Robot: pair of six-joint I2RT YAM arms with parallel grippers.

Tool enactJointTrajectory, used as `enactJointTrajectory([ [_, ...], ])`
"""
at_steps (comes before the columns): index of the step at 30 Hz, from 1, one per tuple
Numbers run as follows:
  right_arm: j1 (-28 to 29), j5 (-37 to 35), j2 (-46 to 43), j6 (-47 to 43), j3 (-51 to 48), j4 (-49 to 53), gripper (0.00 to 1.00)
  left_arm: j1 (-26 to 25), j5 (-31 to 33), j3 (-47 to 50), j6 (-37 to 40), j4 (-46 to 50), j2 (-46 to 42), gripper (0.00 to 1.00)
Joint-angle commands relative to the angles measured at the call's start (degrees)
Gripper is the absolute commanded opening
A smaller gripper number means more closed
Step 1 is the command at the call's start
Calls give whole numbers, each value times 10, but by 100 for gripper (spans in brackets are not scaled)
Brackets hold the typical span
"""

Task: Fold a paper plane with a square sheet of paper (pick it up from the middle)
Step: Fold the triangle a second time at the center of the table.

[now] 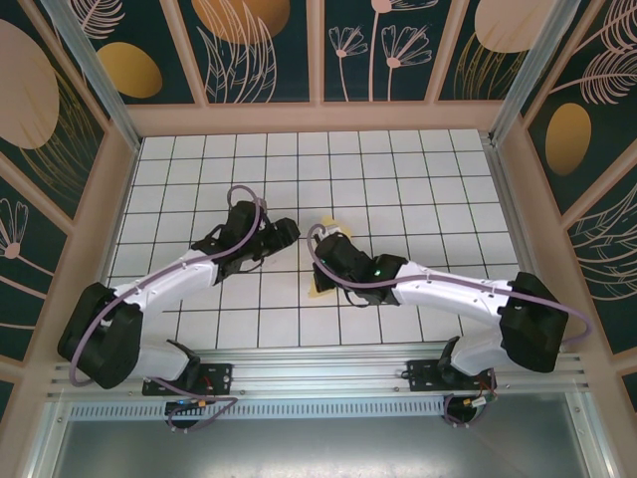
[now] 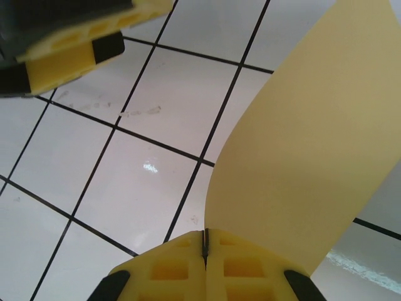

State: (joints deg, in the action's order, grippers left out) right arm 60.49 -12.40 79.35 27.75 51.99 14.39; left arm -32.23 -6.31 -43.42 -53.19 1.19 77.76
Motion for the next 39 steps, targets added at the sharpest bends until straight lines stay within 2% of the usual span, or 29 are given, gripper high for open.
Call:
enactJointTrajectory([
  [1, -5, -33, -12, 11, 51, 22, 0, 1, 54, 9, -2, 27, -36, 72],
  [8, -5, -68, 18, 0, 123, 57, 0, 1, 133, 10, 2, 70, -90, 71],
  [14, -6, -69, 39, 10, 125, 47, 0, 1, 156, 18, 2, 77, -108, 70],
  [20, 9, -52, 78, 48, 94, 50, 0, 1, 142, 38, 0, 70, -106, 64],
  [25, 30, -102, 102, 69, 104, 94, 0, 1, 115, 81, -19, 39, -111, 56],
  [32, 25, -179, 73, 88, 127, 129, 0, 1, 101, 92, -18, 28, -113, 52],
  [34, 16, -186, 59, 89, 126, 132, 0, 1, 95, 91, -15, 22, -111, 48],
  [39, 3, -199, 27, 126, 100, 160, 0, 1, 79, 94, -17, 5, -107, 48],
])
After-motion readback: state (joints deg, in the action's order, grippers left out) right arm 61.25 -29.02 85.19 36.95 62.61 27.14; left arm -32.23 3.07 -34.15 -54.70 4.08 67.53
